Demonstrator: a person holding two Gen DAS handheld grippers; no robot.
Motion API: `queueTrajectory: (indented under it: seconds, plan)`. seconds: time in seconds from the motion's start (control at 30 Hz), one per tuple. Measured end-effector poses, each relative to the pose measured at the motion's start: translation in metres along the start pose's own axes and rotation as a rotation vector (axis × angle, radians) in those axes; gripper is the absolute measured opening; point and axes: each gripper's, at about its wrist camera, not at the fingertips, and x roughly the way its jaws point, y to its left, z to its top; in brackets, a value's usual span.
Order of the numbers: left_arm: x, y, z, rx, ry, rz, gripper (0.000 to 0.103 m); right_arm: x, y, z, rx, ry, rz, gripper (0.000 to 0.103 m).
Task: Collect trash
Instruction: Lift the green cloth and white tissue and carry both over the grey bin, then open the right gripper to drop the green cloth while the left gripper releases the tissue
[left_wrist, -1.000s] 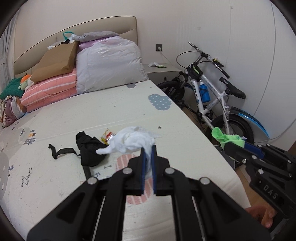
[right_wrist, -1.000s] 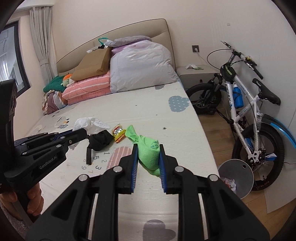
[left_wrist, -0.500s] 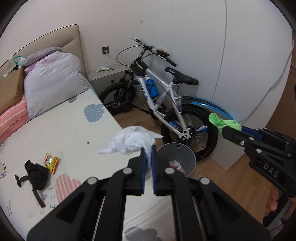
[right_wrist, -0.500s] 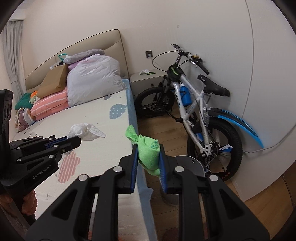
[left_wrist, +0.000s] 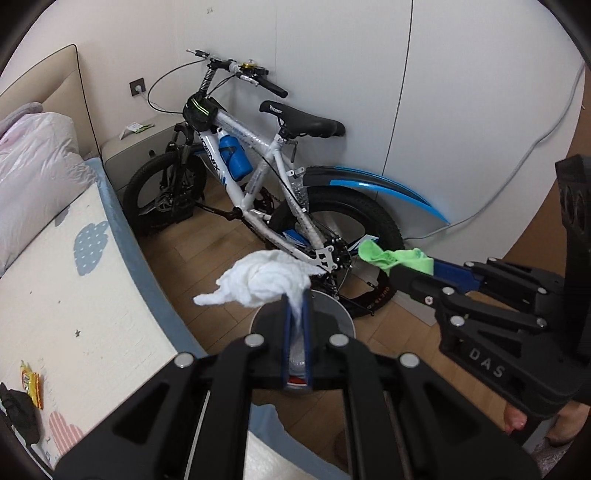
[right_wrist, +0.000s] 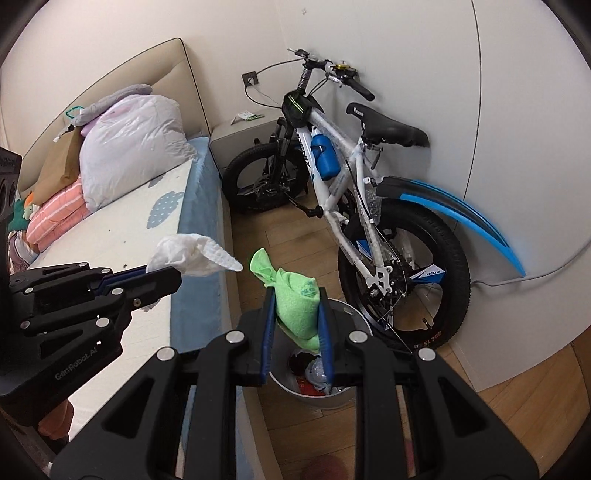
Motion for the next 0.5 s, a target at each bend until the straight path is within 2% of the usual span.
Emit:
queueTrajectory:
  seconds: [0.17, 0.23, 0.3, 0.5]
  plan:
    - [0.047, 0.01, 0.004, -0.001, 0.057, -0.005, 0.006, 0.048, -0.009, 0.006, 0.021, 0.037, -0.001, 0.02]
    - [0.06, 0.015, 0.004, -0.009, 0.074, -0.003, 0.006, 0.063, -0.011, 0.007, 0.032, 0.04, 0.0, 0.025]
    - [0.071, 0.02, 0.002, -0.016, 0.089, 0.002, 0.006, 0.076, -0.013, 0.008, 0.037, 0.047, 0.0, 0.037]
    - [0.095, 0.029, -0.004, -0.036, 0.125, 0.006, 0.006, 0.1, -0.018, 0.009, 0.046, 0.062, 0.01, 0.037]
